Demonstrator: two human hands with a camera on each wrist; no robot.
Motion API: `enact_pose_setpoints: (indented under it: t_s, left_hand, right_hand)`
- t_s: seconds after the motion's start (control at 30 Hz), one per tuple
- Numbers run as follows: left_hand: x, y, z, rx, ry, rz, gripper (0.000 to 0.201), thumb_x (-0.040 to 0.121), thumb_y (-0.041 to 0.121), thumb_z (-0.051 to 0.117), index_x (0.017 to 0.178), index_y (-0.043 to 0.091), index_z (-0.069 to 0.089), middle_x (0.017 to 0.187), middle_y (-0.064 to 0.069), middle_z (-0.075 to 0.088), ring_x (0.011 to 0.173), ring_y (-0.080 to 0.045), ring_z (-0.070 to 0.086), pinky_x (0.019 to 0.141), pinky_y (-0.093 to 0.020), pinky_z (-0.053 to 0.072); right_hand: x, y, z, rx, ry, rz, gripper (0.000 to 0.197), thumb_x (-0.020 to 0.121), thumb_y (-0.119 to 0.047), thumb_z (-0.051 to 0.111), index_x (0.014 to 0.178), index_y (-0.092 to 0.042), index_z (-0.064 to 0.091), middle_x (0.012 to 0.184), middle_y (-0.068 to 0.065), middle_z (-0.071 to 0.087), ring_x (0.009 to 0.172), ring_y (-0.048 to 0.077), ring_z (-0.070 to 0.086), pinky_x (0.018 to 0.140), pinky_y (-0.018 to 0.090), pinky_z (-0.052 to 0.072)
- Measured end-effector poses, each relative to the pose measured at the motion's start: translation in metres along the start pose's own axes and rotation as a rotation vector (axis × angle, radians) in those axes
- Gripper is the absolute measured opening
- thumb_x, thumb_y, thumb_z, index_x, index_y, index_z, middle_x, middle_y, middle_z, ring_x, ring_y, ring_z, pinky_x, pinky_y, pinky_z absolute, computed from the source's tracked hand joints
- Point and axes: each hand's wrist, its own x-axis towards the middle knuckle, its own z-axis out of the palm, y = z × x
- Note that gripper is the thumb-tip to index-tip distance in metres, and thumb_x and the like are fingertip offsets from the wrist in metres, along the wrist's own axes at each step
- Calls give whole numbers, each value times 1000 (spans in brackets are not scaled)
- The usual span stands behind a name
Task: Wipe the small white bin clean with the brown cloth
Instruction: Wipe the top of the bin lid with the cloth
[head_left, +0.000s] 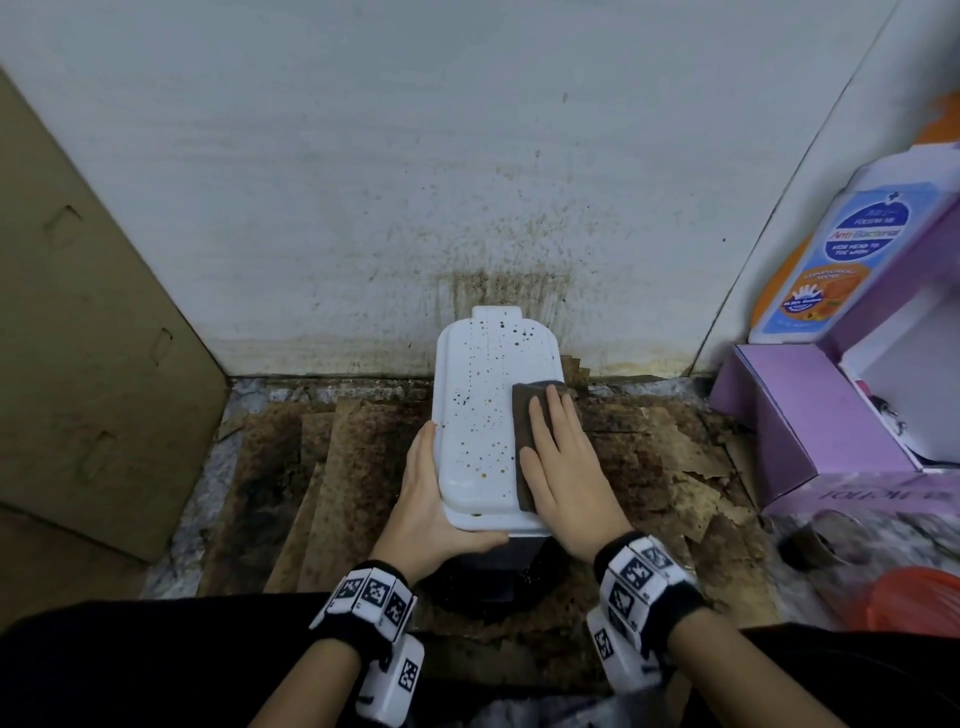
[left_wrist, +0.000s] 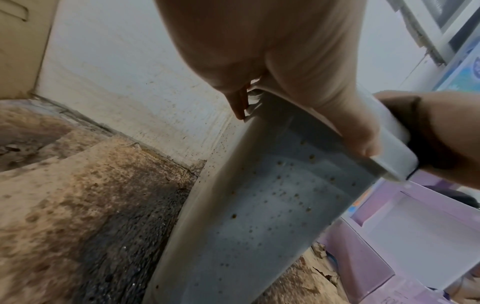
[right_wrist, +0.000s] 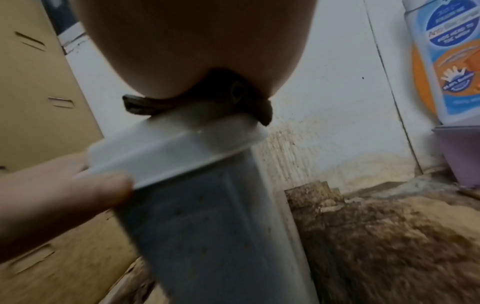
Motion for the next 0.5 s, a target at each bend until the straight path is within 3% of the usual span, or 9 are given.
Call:
enact_pose_setpoints:
  t_s: [0.2,0.5]
  left_hand:
    - [-1,1,1,-25,16,-2,150,46,58,96,157,36,-3,163,18,6,151,-6,18,117,-45,36]
    - [-2,0,-1,-21,-2,-3,151,48,58,96,157,39,-8,164,21,0,152,-3,12,119,-47,33]
  right_hand:
    - [-49,-10,16,-31,116,-21,59,108,-33,28,160,-14,8,169,2,-7,155,15,-12,125,30,0]
    - [-12,3,-12,-45,-119,-47,64,109,-42,22,160,-16,-5,165,-1,-24,150,11,-27,124,30,-5]
